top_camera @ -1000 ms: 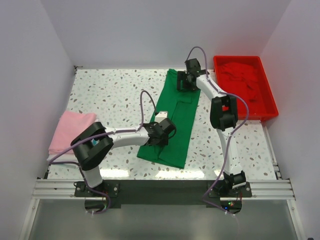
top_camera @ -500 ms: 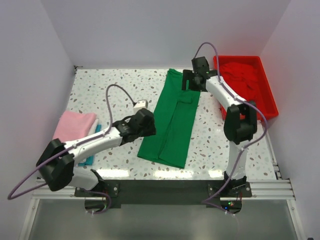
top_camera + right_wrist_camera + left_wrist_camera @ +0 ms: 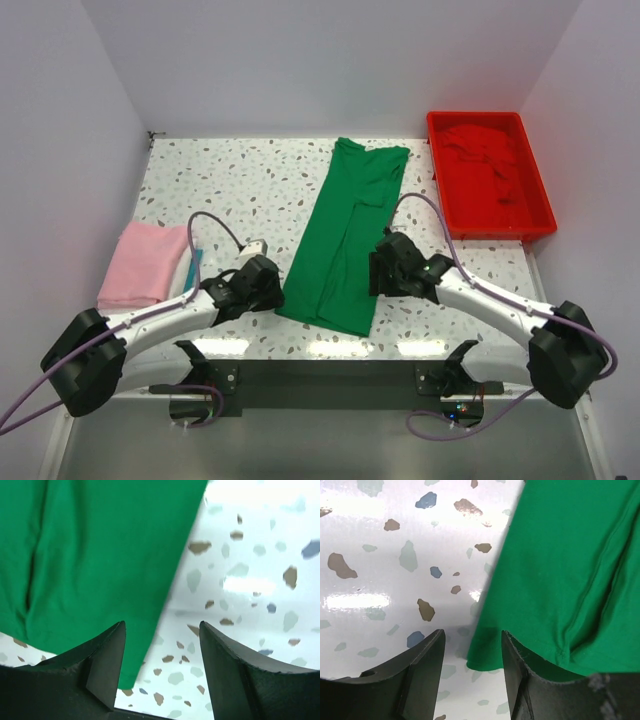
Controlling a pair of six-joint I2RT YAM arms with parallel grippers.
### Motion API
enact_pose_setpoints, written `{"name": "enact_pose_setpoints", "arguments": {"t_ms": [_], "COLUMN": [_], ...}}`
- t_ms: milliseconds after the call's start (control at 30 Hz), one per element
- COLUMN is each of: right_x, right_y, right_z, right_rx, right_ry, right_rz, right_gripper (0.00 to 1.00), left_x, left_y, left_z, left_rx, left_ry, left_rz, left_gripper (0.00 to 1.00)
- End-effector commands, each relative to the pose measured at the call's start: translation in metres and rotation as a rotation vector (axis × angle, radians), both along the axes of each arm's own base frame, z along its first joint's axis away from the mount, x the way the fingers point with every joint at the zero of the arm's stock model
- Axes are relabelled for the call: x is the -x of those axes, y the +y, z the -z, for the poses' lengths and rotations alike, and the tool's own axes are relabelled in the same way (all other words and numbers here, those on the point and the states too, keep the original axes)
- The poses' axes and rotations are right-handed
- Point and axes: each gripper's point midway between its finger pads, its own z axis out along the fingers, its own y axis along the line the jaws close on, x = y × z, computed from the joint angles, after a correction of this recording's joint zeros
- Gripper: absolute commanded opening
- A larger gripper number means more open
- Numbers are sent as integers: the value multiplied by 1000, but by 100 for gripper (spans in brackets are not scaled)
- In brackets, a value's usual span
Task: Fold and stack the t-shirts
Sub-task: Fold the tshirt
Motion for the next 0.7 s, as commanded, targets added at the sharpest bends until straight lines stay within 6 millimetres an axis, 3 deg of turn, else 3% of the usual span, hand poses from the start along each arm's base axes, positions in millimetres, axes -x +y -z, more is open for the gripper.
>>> {"name": "enact_pose_setpoints", "arguments": {"t_ms": [0,167,433,667], "right_x": [5,32,57,76], "right_y": [4,-7,-22,-21], "right_z": [-13,-6,0,16], "right_rx": [-115,-158,-198,-213], "right_ry": [-68,-43,-10,70], "right_rz": [106,133,188,184], "right_gripper": [63,64,62,61], "left_x": [-10,-7,2,14], "left_y": [-16,-16,-19,-25], "left_z": [-17,-11,4,17], "left_rx": [110,121,128,124], "left_ry": [-68,-61,-25,3], "left_rz": [-10,-6,14,50], "left_gripper": [53,52,50,49]}}
